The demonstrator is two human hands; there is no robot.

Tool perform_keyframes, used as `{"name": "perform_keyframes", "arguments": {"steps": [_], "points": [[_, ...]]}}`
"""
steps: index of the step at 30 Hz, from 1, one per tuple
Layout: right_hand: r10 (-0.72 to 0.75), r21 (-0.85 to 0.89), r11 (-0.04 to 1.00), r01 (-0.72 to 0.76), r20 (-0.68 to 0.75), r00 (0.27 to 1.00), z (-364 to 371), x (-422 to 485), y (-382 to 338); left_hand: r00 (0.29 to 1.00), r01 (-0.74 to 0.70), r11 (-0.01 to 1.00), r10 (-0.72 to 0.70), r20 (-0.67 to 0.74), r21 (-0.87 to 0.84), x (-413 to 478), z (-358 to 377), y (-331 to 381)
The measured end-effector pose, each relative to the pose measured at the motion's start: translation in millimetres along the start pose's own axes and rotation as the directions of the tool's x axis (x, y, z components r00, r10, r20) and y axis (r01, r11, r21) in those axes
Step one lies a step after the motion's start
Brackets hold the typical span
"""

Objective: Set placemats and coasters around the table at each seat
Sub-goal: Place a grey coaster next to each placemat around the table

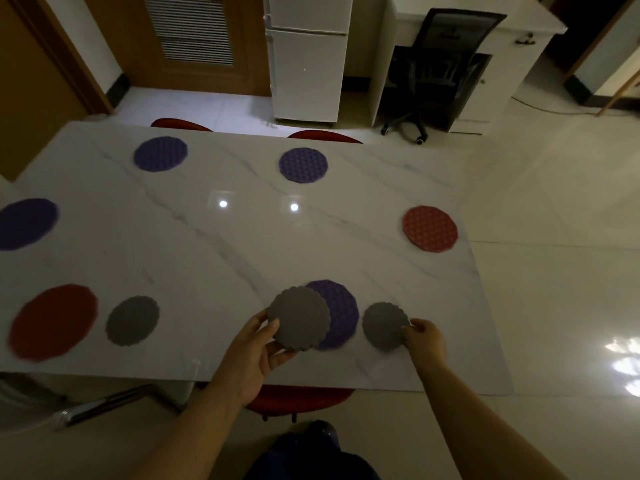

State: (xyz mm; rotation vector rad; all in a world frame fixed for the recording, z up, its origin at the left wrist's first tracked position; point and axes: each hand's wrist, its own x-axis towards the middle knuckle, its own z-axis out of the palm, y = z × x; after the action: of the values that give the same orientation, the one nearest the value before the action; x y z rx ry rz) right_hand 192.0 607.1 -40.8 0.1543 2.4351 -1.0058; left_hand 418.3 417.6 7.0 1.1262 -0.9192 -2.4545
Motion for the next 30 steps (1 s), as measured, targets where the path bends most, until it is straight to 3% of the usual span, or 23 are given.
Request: {"name": "perform_keyframes", "arguments": {"steps": [4,8,13,15,19,23,30], "points": [[-0.063,-0.064,0.996,0.063,-0.006,0.998,-10.0,-14.7,-3.6,1.0,0.001,1.0,-0.001,0.01,0.019,0.7,3.4,3.7],[-0.163,0.053,0.986,0.16,0.039,0.986,-12.9,-31.4,-25.0,0.999,0.015,0.999,-0.016,0.042,0.031,2.3,15.4,5.0],[-0.348,0.291,0.92,0.263,0.292,0.891,-11.0,-59.0,-59.8,0.998,-0.022,0.996,0.016,0.066,0.091,7.4,51.8,-5.2],[-0.425,0.266,0.899,0.346,0.349,0.835,-15.3,-59.3,-64.2,0.995,-0.048,0.994,0.039,0.091,0.098,10.5,70.5,-13.9],[-0.509,0.13,0.859,0.496,0.339,0.791,-46.2,-31.8,-60.3,0.997,-0.067,0.992,0.063,0.047,0.106,24.2,109.4,-41.9],[-0.535,0.072,0.825,0.561,0.421,0.733,-93.6,12.3,-47.0,0.994,-0.11,0.992,0.111,-0.01,0.069,36.3,163.0,-78.8],[-0.598,0.094,0.759,0.644,0.49,0.634,-189.2,83.7,-38.2,0.973,-0.226,0.96,0.214,-0.088,-0.162,39.5,269.0,-156.6]]}}
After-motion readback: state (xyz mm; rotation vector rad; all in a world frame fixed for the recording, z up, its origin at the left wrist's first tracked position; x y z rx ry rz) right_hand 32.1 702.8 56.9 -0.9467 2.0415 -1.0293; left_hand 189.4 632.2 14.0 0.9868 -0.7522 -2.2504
